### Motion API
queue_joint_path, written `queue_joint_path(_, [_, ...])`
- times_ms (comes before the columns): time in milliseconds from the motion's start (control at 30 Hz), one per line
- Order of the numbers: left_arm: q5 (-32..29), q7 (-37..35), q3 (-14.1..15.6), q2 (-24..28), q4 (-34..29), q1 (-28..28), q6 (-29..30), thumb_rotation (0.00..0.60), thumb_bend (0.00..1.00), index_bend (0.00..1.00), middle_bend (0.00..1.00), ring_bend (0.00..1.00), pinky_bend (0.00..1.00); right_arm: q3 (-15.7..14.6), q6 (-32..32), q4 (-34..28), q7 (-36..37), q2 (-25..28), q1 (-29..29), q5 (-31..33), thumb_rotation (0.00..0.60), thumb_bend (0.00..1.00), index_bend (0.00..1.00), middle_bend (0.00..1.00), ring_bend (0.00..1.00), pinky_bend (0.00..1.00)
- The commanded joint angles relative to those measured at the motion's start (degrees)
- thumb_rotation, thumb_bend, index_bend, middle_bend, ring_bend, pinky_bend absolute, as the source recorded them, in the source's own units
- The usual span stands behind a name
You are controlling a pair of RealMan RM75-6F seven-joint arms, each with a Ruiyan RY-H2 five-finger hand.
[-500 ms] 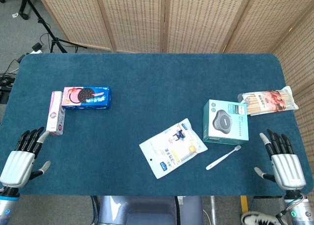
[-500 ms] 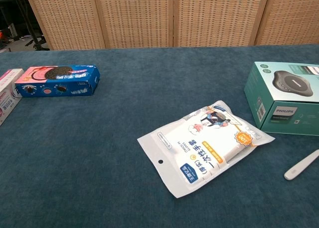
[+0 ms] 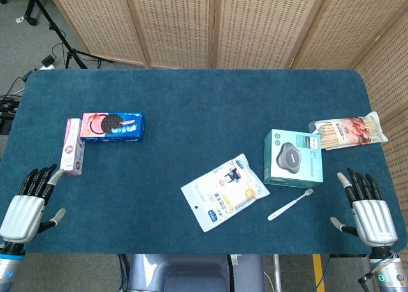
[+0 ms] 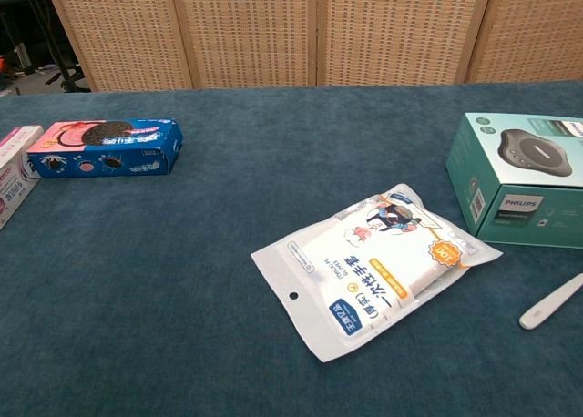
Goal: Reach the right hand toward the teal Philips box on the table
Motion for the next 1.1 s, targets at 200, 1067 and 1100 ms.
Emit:
queue_joint_path(200, [0.4, -0.02, -0.04, -0.15, 0.05, 0.08, 0.48, 0.6, 0.27, 0.0, 0.0, 0.0, 0.0, 0.01, 0.12, 0.0, 0.21, -0.03, 0.02, -0.16, 0.6, 0.16, 0.0, 0.0, 0.0, 0.0])
queue_joint_path(1067, [0.75, 0.0, -1.66, -2.23, 0.9, 1.07, 4.55, 0.6, 0.36, 0.21, 0.19, 0.27, 0.2, 0.28, 1.55, 0.76, 0.82, -0.6, -0.05, -1.27, 0.6, 0.16, 0.0, 0.0, 0.0, 0.0])
queue_joint_path(1100, [1.05, -0.31, -1.89, -2.67, 1.18, 1.19, 5.33, 0.6, 0.38, 0.33, 0.29, 0.36, 0.27, 0.47, 2.13, 0.92, 0.85, -0.72, -0.09, -1.58, 0.6, 0.16, 0.0, 0.0, 0.0, 0.0])
